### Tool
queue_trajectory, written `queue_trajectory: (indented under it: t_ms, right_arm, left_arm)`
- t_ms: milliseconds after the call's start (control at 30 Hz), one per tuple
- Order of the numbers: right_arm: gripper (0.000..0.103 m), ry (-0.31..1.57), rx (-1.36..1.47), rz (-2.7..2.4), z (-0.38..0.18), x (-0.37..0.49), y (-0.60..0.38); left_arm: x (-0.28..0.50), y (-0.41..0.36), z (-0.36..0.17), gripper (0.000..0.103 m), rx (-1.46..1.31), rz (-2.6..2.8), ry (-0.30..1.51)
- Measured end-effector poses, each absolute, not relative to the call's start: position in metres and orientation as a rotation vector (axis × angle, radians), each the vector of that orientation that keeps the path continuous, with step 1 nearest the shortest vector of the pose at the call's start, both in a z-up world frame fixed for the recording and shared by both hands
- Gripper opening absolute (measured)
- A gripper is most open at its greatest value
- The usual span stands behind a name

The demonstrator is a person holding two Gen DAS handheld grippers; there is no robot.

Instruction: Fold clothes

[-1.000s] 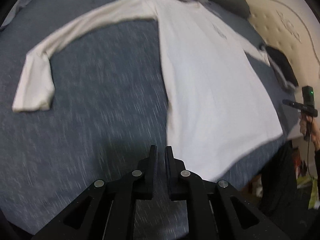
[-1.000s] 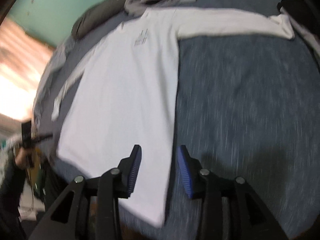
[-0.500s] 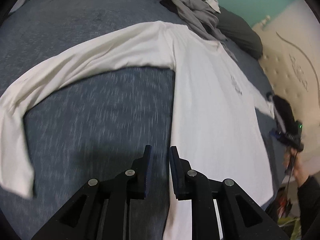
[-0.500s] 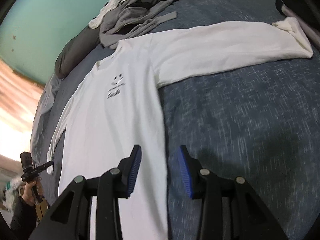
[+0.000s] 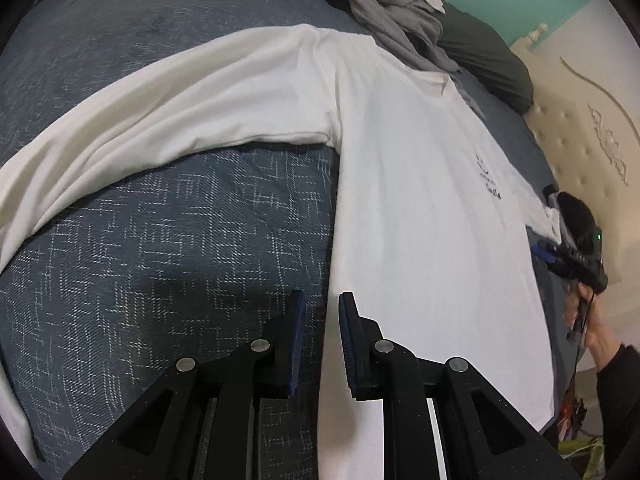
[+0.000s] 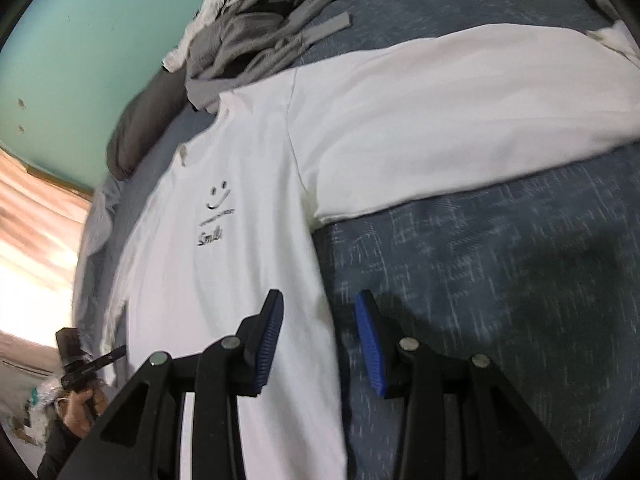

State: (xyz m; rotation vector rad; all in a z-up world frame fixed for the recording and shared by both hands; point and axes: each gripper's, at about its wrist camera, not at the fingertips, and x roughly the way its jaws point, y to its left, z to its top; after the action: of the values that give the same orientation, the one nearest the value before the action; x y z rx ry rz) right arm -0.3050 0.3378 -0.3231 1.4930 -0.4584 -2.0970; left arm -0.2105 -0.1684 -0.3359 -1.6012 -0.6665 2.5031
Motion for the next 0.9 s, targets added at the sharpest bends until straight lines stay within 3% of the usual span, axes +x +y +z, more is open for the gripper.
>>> queue_trajectory:
  t_ms: [67, 133, 200, 267, 900]
  right_arm:
    - [0.034, -0.457, 1.498, -2.093, -0.329, -0.309, 0.332]
    - [0.024, -0.464, 1.499, -2.094, -0.334, -0.313, 0.329]
    - [0.006, -0.462, 1.489, -2.104, -0.336, -0.313, 0.328]
    - [0.002, -0.460, 1.480, -2.089, -0.337, -0.312, 0.327]
    - [0.003, -0.534, 1.457, -2.209, -0.336, -0.310, 0.352]
  left_arm:
    - [-0.211, -0.168, -0.338, 0.018, -1.603, 2.499, -0.667]
    - [-0.210, -0.168, -0.339, 0.018, -1.605, 2.499, -0.662]
    - [-0.210, -0.167, -0.341, 0.018, -1.615, 2.499, -0.643]
    - [-0.210, -0.166, -0.342, 0.018, -1.622, 2.500, -0.623]
    - [-0.206, -0.171, -0.335, 0.019, -1.613, 2.522, -0.606]
